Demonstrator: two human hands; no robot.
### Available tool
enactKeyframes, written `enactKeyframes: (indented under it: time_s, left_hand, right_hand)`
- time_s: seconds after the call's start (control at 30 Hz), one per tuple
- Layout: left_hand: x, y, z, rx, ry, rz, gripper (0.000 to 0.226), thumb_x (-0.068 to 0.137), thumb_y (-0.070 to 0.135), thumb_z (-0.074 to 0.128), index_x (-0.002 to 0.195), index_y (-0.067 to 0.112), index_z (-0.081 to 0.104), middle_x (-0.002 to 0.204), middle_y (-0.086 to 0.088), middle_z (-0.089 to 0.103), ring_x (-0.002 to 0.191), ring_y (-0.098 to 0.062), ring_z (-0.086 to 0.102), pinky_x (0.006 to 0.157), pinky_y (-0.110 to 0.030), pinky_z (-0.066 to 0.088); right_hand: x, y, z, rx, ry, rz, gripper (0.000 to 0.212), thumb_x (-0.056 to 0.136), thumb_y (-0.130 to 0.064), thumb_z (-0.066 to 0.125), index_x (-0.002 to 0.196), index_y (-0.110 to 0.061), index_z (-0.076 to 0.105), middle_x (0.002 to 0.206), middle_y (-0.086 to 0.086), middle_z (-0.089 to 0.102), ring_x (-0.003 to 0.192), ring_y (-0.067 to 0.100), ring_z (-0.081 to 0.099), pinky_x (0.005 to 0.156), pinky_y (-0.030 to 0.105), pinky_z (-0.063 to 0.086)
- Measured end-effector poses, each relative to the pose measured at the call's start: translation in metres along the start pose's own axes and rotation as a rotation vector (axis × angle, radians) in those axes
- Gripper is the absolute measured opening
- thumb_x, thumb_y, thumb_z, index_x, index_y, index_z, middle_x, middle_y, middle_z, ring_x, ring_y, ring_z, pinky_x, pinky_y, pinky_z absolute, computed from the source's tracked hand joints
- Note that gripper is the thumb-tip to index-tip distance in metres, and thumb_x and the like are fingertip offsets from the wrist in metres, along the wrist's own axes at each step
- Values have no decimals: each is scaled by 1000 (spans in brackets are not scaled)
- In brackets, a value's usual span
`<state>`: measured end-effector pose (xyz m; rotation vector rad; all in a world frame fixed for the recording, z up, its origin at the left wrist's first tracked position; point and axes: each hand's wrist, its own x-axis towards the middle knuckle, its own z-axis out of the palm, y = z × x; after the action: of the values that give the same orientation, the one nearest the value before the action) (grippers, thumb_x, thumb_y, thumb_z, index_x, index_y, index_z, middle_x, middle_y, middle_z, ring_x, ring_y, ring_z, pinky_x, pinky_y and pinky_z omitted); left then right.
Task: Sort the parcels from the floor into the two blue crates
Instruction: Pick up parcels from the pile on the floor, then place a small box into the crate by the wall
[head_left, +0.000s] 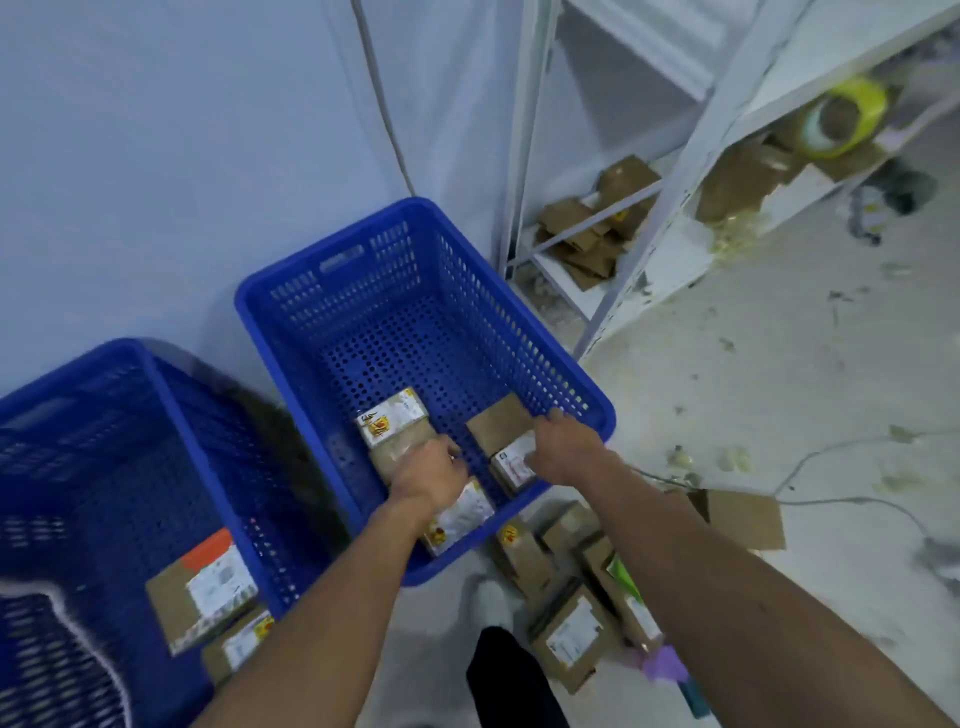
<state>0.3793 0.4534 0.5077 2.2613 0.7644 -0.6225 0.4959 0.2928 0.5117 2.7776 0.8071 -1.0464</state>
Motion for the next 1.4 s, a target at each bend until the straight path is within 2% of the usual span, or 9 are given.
enactKeyframes:
  time_s: [0.2,0.4,0.47,0.63,0.73,0.9,1.13,1.27,1.4]
  left_hand:
    - [-117,8,-19,47,165,171,14,97,23,52,101,15,63,96,-2,66,89,-23,60,77,-35,49]
    - [-209,-16,14,101,190,231,17,92,24,49,83,15,61,84,0,65,85,-25,61,78,-39,53]
    - [-237,-23,32,111,163,231,18,93,23,47,80,17,57,81,3,62,85,-26,60,76,-35,49]
    - [-280,-39,83,86,17,257,21,96,28,49,100,16,66,105,-5,70,103,-28,62,86,-36,48]
    - [-295,-50,115,79,-30,249,21,96,27,52,105,15,67,109,-4,69,105,-26,62,83,-32,45]
    - [-311,-58,175,67,-145,176,22,96,27,54,111,16,65,112,-2,69,106,-22,61,88,-32,49]
    - [-305,-56,275,105,-208,26,43,97,32,54,136,16,50,136,-7,54,120,-24,55,96,-31,45]
    - [-288,-56,348,113,-217,-45,55,96,34,53,145,17,38,138,-6,47,117,-26,56,95,-34,48]
    - [-240,-56,416,86,-202,-90,57,96,36,54,146,18,35,139,-5,45,119,-26,54,95,-35,46]
  right_hand:
    - [-135,-9,7,73,74,44,49,91,-36,60,131,-10,50,135,13,47,119,30,52,93,39,47]
    - [-252,-18,66,76,74,93,47,95,-36,52,134,-10,49,134,13,48,121,30,51,93,36,43]
    - [-281,-14,94,97,68,138,48,94,-37,51,131,-7,50,131,15,49,120,32,52,93,36,43]
    - [-342,-1,149,38,-9,170,43,99,-31,44,133,-7,49,132,15,49,122,33,50,96,38,43]
    - [-361,11,180,44,-43,193,42,95,-34,48,127,-7,52,128,16,52,121,33,52,94,38,46]
    - [-382,44,224,-9,-33,179,49,95,-30,49,139,-10,39,141,13,41,124,30,47,89,36,42]
    - [-356,107,289,-183,-21,64,70,83,-21,58,145,-9,29,157,17,14,119,35,47,85,41,48]
    - [-313,149,336,-309,-37,-65,79,83,-22,60,150,-6,21,151,18,25,126,33,40,93,41,44]
    - [-250,189,384,-489,12,-174,85,89,-25,58,154,-5,7,158,21,12,140,38,25,110,47,31]
